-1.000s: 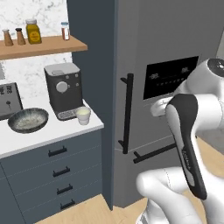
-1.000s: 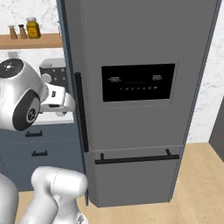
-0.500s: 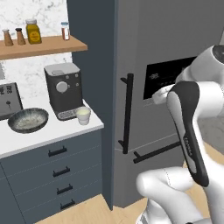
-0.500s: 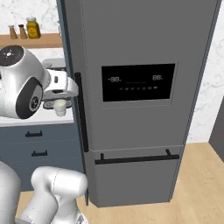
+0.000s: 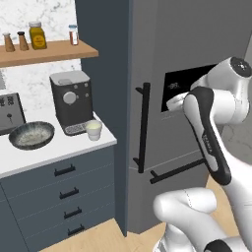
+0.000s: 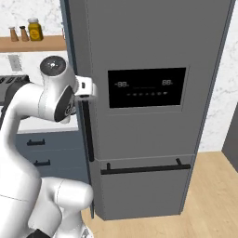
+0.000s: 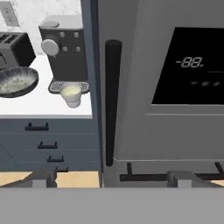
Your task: Grab a lemon wedge from the fridge and one ice cube from the ice bowl, and put them in the glass of lemonade.
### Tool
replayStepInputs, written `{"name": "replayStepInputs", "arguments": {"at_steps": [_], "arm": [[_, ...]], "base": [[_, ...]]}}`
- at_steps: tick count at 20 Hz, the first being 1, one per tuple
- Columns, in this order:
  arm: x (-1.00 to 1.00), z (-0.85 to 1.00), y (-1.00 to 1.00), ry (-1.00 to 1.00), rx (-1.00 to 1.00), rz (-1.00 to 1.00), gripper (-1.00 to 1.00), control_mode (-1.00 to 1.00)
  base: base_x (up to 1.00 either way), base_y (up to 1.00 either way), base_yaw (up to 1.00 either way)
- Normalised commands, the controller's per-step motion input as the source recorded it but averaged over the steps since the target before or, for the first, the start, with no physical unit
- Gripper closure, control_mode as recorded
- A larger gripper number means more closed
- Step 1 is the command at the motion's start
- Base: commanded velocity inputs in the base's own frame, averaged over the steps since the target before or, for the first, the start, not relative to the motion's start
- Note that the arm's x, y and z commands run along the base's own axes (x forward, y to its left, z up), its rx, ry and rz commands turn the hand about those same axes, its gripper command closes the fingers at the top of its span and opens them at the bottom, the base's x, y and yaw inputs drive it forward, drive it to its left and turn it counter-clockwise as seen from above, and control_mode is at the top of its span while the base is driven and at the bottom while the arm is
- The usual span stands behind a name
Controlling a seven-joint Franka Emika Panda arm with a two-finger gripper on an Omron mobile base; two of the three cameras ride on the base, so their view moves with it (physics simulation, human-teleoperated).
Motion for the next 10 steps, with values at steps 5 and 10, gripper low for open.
{"name": "replayStepInputs", "arguments": {"at_steps": [5, 10], "arm": [[0.98, -0.21, 0.56, 0.03, 0.0, -0.02, -1.0, -1.0], [0.54, -0.1, 0.21, 0.13, -0.03, -0.04, -1.0, -1.0]], "base": [[0.0, 0.0, 0.0], [0.0, 0.0, 0.0]]}}
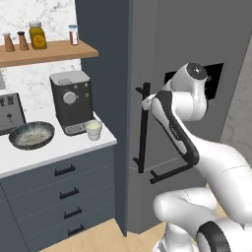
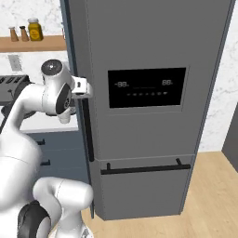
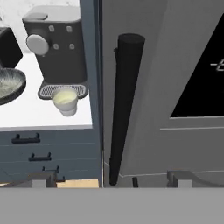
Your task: Grab a lemon wedge from the fridge and one ice cube from the ice bowl, and put them in the glass of lemonade.
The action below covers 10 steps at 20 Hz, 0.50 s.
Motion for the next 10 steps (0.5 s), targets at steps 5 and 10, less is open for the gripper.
{"name": "replayStepInputs", "arguments": {"at_steps": [5, 10], "arm": [[0.52, -0.41, 0.0, 0.14, 0.0, 0.0, -1.0, -1.0], [0.43, -0.51, 0.0, 0.07, 0.0, 0.0, -1.0, -1.0]], "base": [[0.0, 0.0, 0.0], [0.0, 0.0, 0.0]]}}
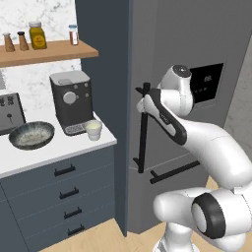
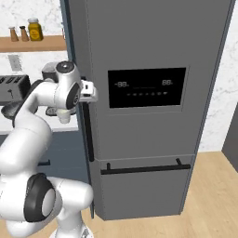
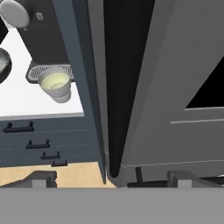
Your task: Grab a lemon wedge from the fridge and one ice cube from the ice bowl, and put them in the glass of lemonade.
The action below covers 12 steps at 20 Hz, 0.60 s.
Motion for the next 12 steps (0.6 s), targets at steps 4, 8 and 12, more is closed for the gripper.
{"name": "replayStepInputs", "arguments": {"at_steps": [4, 8, 12], "arm": [[0.16, -0.18, -0.01, -0.01, 0.0, 0.0, -1.0, -1.0], [0.24, -0.18, 0.0, -0.03, 0.03, 0.0, -1.0, -1.0], [0.48, -0.12, 0.0, 0.0, 0.02, 0.0, -1.0, -1.0]], "base": [[0.0, 0.0, 0.0], [0.0, 0.0, 0.0], [0.0, 0.0, 0.0]]}}
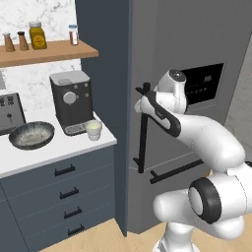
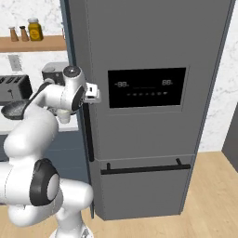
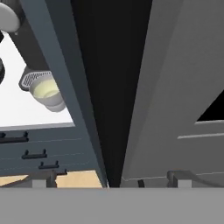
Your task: Grab a lemon wedge from the fridge and one ice cube from the ice bowl, and put them in the glass of lemonade.
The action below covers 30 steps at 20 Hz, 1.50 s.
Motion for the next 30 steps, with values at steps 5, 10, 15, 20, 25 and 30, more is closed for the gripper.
{"name": "replayStepInputs", "arguments": {"at_steps": [5, 10, 15, 20, 25, 30], "arm": [[0.41, -0.12, 0.0, 0.0, 0.01, 0.0, -1.0, -1.0], [0.26, -0.33, 0.06, -0.06, 0.0, 0.0, -1.0, -1.0], [0.33, -0.33, 0.08, -0.02, 0.0, 0.0, -1.0, -1.0], [0.29, -0.21, 0.0, 0.0, 0.02, 0.0, -1.0, -1.0], [0.41, -0.31, 0.03, -0.01, 0.04, 0.02, -1.0, -1.0], [0.47, -0.29, 0.06, -0.01, 0.05, 0.03, 1.0, -1.0]], "base": [[0.0, 0.0, 0.0], [0.0, 0.0, 0.0], [0.0, 0.0, 0.0], [0.0, 0.0, 0.0], [0.0, 0.0, 0.0], [0.0, 0.0, 0.0]]}}
